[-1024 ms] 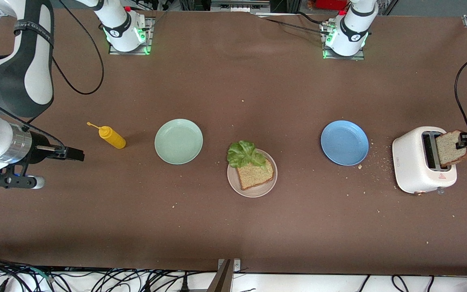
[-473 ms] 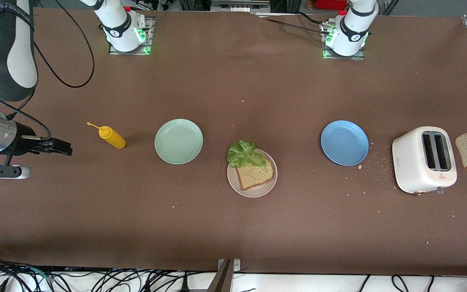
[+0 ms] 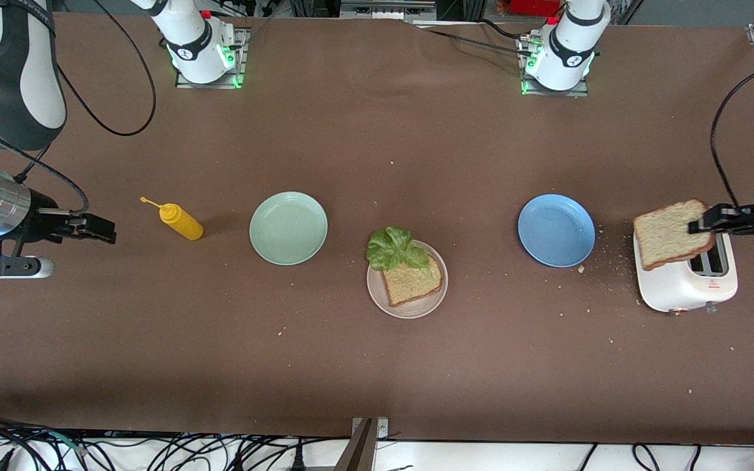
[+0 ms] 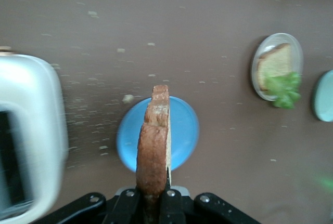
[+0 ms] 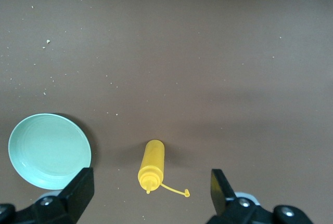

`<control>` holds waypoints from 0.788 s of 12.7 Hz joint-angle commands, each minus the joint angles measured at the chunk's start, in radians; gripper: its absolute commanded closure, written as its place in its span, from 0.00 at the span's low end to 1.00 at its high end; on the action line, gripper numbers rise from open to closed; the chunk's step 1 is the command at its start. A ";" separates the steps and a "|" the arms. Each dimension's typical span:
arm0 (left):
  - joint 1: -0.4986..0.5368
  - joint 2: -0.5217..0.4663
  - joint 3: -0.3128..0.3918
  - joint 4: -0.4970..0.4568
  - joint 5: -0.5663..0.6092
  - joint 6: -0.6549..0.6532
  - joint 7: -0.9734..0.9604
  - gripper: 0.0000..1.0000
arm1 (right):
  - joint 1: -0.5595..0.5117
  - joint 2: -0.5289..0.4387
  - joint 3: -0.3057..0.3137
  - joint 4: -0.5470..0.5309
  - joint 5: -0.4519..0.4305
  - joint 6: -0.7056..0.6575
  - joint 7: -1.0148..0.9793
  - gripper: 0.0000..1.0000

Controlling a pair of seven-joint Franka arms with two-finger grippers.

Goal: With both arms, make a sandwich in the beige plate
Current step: 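Pull the bread slice up out of the toaster with the left gripper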

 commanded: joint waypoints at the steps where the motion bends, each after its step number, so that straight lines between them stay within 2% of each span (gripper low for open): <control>1: -0.094 0.093 0.006 0.024 -0.143 -0.019 -0.015 1.00 | -0.016 -0.028 0.020 -0.040 -0.015 0.019 -0.001 0.01; 5: -0.244 0.202 0.006 0.032 -0.353 0.040 -0.025 1.00 | -0.032 -0.028 0.009 -0.038 -0.017 0.019 -0.001 0.01; 7: -0.344 0.240 0.006 0.030 -0.432 0.154 -0.045 1.00 | -0.041 -0.026 0.002 -0.037 -0.018 0.019 0.001 0.01; 10: -0.447 0.279 0.006 0.029 -0.507 0.332 -0.227 1.00 | -0.048 -0.026 -0.006 -0.035 -0.017 0.019 0.007 0.00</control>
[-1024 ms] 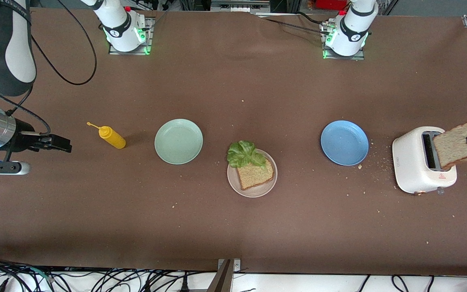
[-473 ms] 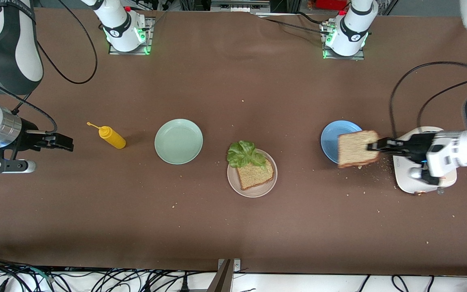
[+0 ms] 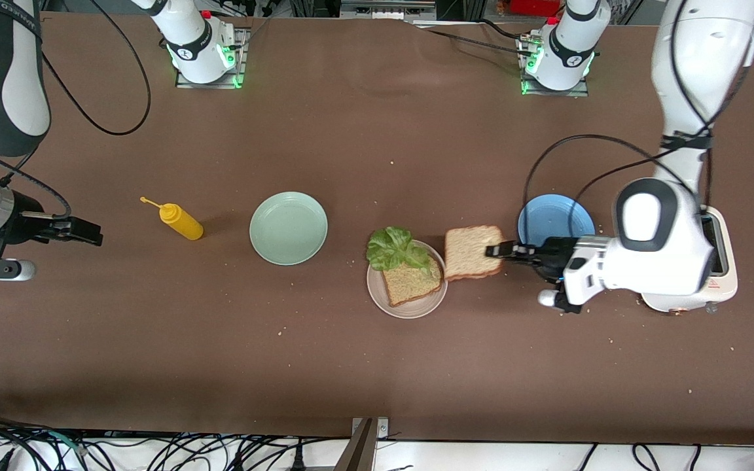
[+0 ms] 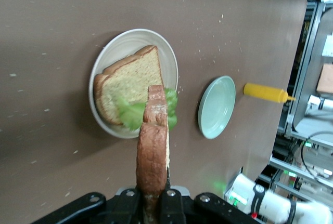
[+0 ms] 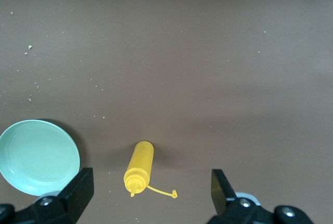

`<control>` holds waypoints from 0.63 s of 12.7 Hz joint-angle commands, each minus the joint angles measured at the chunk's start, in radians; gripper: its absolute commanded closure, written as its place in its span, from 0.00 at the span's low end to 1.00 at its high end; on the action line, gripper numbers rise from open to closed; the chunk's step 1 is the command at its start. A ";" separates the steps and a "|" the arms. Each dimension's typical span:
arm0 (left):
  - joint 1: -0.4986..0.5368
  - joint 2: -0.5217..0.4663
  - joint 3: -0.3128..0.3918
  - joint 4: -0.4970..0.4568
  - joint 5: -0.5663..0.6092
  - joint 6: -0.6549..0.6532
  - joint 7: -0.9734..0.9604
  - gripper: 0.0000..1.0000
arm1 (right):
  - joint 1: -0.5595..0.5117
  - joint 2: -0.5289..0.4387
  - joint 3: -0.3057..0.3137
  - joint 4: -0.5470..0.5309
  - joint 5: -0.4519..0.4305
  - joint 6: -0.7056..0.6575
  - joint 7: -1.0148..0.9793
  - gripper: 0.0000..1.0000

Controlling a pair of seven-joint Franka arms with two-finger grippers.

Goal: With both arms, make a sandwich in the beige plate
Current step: 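Pull the bread slice up out of the toaster with the left gripper, then lay the bread slice on the lettuce with the left gripper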

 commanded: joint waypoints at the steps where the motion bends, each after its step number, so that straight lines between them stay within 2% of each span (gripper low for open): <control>1: -0.078 0.036 0.014 0.028 -0.064 0.121 -0.097 1.00 | -0.014 -0.026 0.005 -0.021 -0.013 0.012 0.012 0.00; 5: -0.155 0.069 0.014 0.019 -0.156 0.233 -0.097 1.00 | -0.013 -0.026 0.005 -0.010 -0.016 0.010 0.023 0.00; 8: -0.198 0.092 0.014 0.013 -0.162 0.296 -0.090 1.00 | -0.014 -0.029 0.004 0.005 -0.016 0.012 0.062 0.00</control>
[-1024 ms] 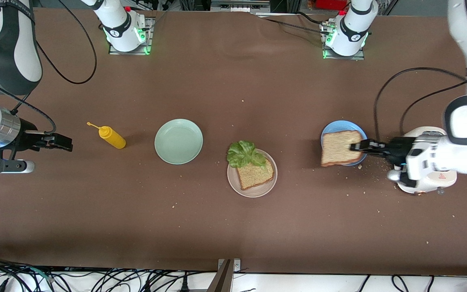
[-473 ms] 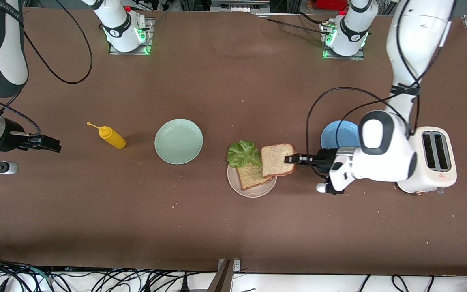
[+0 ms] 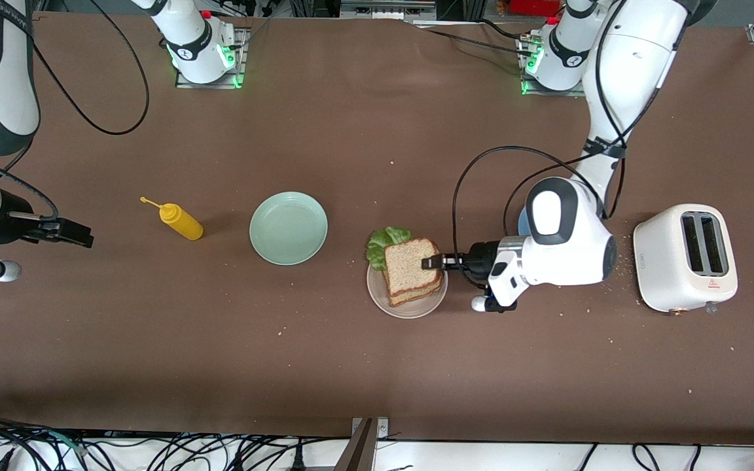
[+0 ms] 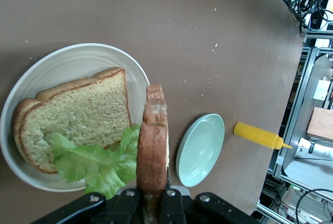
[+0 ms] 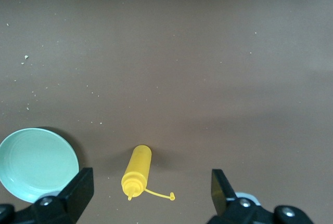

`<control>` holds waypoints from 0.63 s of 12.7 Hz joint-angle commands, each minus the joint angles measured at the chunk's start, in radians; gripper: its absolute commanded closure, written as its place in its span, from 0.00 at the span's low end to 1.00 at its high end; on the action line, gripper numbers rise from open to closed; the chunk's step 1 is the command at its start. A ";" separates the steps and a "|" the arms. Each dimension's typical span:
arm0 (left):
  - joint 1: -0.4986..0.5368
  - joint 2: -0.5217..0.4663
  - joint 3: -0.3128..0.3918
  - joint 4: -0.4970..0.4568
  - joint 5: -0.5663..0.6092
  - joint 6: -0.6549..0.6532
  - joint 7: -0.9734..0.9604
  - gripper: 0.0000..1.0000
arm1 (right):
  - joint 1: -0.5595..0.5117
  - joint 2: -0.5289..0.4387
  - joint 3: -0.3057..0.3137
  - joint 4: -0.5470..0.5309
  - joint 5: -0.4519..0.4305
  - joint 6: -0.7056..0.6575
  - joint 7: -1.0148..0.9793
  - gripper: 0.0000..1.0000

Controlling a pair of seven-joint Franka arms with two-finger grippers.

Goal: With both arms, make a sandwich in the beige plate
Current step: 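Lay the bread slice on the lettuce with the left gripper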

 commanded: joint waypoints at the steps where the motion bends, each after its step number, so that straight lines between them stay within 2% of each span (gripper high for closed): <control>1: -0.037 0.017 0.013 0.010 -0.040 0.027 0.001 1.00 | -0.007 -0.023 0.008 0.000 -0.013 0.004 0.027 0.00; 4: -0.051 0.035 0.015 0.009 -0.039 0.030 -0.004 0.98 | -0.007 -0.023 -0.004 0.000 -0.013 0.015 0.027 0.00; 5: -0.051 0.050 0.015 0.004 -0.035 0.045 0.005 0.69 | -0.007 -0.023 -0.007 0.002 -0.013 0.015 0.028 0.00; 6: -0.049 0.058 0.015 0.002 -0.026 0.053 0.013 0.29 | -0.007 -0.023 -0.009 0.002 -0.013 0.015 0.028 0.00; 7: -0.051 0.061 0.018 0.001 -0.025 0.056 0.013 0.00 | -0.007 -0.023 -0.007 0.002 -0.013 0.015 0.028 0.00; 8: -0.051 0.060 0.019 -0.014 -0.023 0.079 0.013 0.00 | -0.007 -0.023 -0.007 0.003 -0.013 0.015 0.027 0.00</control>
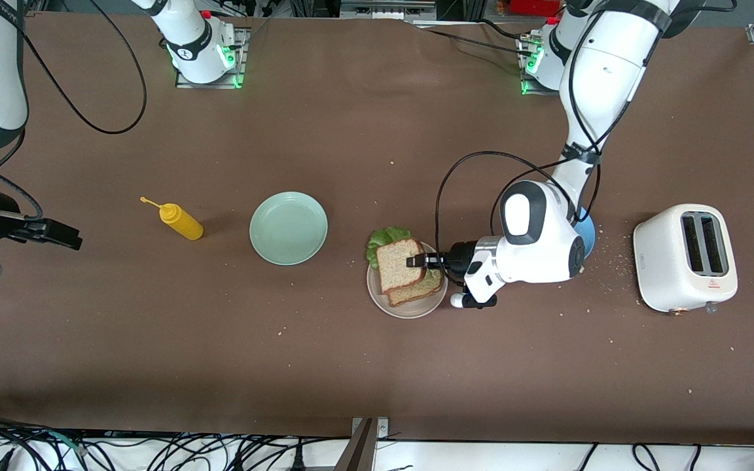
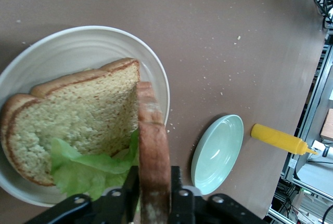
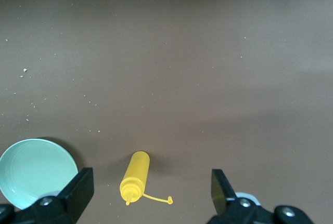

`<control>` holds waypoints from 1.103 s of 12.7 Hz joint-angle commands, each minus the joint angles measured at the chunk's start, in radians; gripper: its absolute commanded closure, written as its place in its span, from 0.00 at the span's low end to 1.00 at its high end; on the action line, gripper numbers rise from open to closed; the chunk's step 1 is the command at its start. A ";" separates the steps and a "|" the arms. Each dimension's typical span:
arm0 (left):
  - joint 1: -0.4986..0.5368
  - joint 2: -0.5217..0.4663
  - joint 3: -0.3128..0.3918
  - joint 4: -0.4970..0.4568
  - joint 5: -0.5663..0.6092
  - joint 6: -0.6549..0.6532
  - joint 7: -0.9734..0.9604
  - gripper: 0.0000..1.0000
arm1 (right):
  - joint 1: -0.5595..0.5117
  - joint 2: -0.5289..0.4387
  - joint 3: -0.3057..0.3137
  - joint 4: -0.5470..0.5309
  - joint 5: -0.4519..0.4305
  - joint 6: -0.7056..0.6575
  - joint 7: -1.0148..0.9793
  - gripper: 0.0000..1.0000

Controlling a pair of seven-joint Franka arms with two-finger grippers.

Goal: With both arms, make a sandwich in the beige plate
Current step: 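Lay the bread slice on the lettuce with the left gripper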

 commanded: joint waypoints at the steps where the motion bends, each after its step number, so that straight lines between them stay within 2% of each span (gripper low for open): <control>1: -0.018 0.001 0.015 -0.027 -0.023 0.078 0.015 0.00 | -0.005 -0.014 0.007 -0.001 -0.013 0.001 0.012 0.00; 3: -0.021 0.001 0.017 -0.050 -0.018 0.141 0.013 0.00 | -0.005 -0.014 0.004 0.001 -0.013 0.001 0.012 0.00; 6: -0.016 -0.012 0.032 -0.067 0.080 0.149 -0.020 0.00 | -0.005 -0.014 -0.007 0.004 -0.013 0.001 0.012 0.00; 9: -0.006 -0.031 0.037 -0.067 0.238 0.146 -0.128 0.00 | -0.005 -0.014 -0.007 0.002 -0.012 0.010 0.012 0.00; 14: 0.037 -0.095 0.104 -0.064 0.483 0.094 -0.215 0.00 | -0.003 -0.014 -0.007 0.004 -0.012 0.010 0.012 0.00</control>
